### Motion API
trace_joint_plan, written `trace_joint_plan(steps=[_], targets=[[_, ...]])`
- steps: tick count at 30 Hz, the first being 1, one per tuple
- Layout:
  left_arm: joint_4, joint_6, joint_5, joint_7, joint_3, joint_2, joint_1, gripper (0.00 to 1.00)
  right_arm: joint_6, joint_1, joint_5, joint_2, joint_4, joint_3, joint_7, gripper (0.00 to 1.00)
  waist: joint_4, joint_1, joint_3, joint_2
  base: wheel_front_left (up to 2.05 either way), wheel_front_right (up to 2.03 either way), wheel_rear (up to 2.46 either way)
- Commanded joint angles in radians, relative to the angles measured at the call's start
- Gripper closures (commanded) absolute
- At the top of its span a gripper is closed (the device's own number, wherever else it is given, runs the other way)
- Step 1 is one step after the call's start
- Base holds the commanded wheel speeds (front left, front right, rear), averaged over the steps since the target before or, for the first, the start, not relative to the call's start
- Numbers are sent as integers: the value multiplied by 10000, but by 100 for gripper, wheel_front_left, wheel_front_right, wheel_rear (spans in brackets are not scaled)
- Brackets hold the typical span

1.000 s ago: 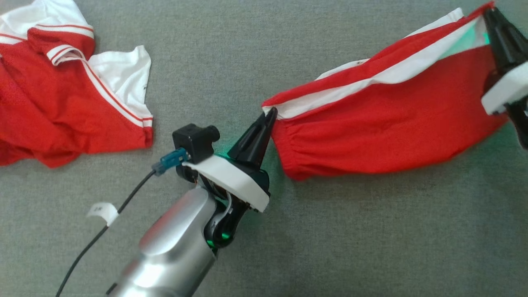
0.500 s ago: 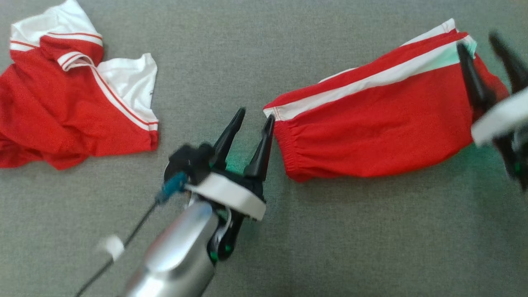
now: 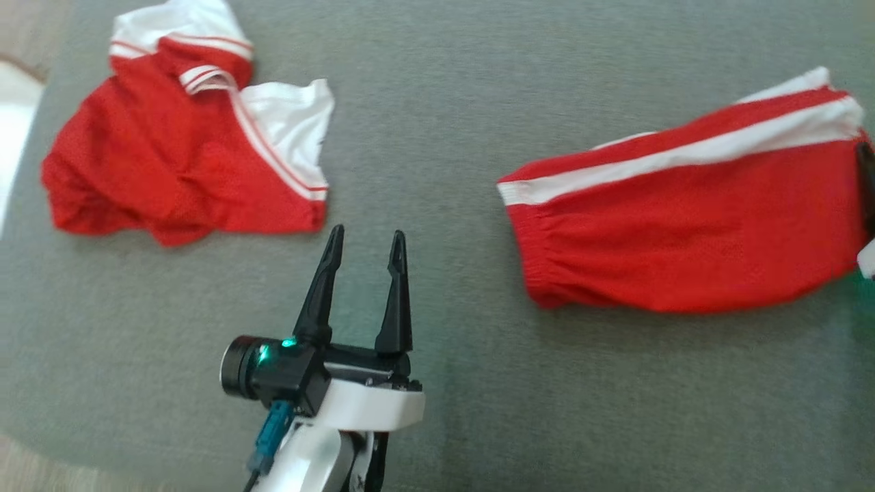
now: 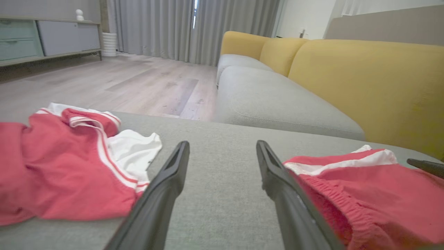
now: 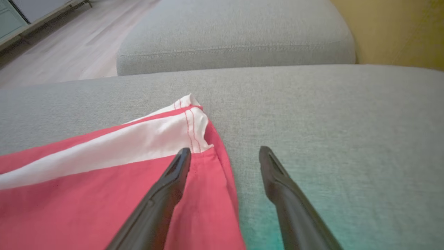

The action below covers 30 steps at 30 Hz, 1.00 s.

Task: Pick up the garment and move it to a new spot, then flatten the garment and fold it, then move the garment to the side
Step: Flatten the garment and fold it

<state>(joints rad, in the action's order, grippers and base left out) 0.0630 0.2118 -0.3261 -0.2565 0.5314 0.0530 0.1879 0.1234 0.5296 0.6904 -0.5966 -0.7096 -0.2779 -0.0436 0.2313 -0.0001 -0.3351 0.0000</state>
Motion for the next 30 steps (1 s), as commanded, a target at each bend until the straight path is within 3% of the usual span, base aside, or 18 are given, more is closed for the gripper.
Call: trace_joint_plan(steps=[1,8,9,10,11,17,30], targets=[[-445,77,109,-51,-326,-20,89,0,73,154,-12,-60,39,17,78,0,282,1,-11,0,0,0,0],[-770,185,59,-52,19,-25,-48,0,73,567,-28,350,-1593,504,692,0,755,1,134,0,0,0,0],[-758,207,93,-52,37,-26,-46,0,73,564,142,482,-1608,504,762,13,771,1,177,0,0,0,0],[-736,226,114,-52,39,-26,-57,0,73,538,381,619,-1552,500,834,72,766,1,223,0,0,0,0],[-712,244,129,-52,21,-26,-76,0,73,491,630,735,-1435,454,929,100,736,1,274,0,0,0,0],[-470,199,348,-52,-153,-27,-202,0,73,183,1381,720,-729,109,799,100,231,1,625,0,0,0,0],[-24,-265,108,-53,-306,-27,-535,0,73,-163,1602,-209,-1038,58,-178,100,-1126,1,1532,0,0,0,0]])
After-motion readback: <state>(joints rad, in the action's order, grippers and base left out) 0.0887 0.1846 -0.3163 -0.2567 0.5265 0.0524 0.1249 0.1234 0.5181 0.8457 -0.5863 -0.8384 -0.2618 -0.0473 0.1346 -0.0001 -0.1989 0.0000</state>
